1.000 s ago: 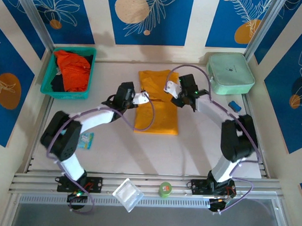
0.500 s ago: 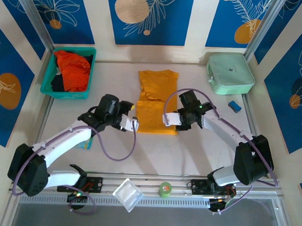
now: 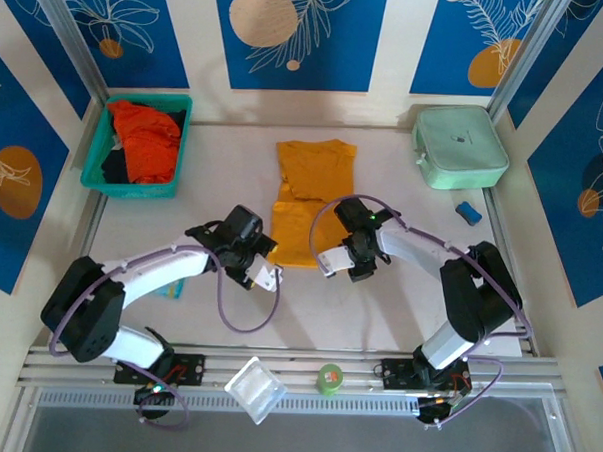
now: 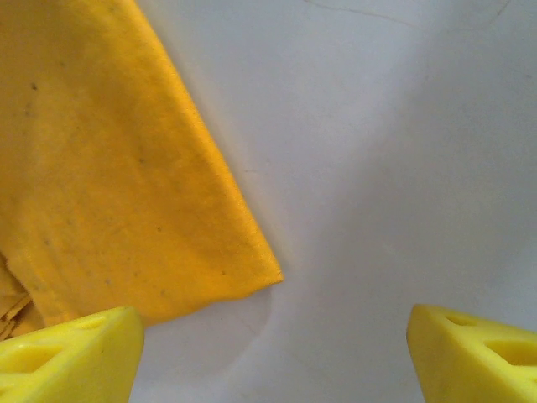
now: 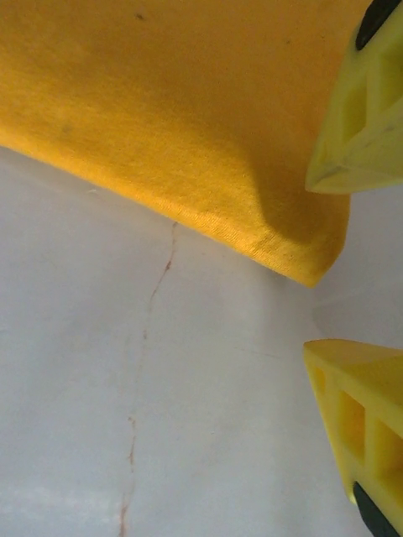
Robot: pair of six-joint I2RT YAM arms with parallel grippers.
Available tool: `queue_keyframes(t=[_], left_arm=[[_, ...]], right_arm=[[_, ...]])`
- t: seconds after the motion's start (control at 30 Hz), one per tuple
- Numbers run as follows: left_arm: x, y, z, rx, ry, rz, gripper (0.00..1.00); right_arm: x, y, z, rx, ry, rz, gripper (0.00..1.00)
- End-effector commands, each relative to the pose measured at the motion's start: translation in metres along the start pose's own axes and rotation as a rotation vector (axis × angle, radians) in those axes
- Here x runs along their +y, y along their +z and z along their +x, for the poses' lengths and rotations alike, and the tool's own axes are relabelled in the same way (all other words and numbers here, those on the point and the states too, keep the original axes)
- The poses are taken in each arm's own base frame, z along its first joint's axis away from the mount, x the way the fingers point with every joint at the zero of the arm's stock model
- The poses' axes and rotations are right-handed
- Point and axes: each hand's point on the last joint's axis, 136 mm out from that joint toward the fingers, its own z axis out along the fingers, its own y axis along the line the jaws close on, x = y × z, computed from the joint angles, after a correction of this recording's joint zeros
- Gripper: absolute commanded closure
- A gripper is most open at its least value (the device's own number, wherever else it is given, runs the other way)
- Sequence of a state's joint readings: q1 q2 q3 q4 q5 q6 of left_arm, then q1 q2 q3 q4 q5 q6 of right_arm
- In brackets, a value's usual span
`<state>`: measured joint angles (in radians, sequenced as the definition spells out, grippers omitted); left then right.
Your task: Fold and stack the t-shirts
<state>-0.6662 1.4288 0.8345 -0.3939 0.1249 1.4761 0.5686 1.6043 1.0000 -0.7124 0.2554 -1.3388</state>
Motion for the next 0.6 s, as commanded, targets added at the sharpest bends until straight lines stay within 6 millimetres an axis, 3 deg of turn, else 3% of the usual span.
queue_keyframes(t=[0.0, 0.33, 0.57], left_arm=[[0.008, 0.001, -0.006, -0.023, 0.032, 0.012, 0.18], [0.010, 0.018, -0.003, -0.016, 0.036, 0.064, 0.17], [0.004, 0.032, 0.000, -0.004, 0.024, 0.119, 0.27]], right_arm=[[0.001, 0.007, 0.004, 0.020, -0.030, -0.007, 0.50], [0.001, 0.033, 0.006, 0.025, -0.009, -0.072, 0.54], [0.005, 0.046, 0.005, 0.009, 0.023, -0.116, 0.58]])
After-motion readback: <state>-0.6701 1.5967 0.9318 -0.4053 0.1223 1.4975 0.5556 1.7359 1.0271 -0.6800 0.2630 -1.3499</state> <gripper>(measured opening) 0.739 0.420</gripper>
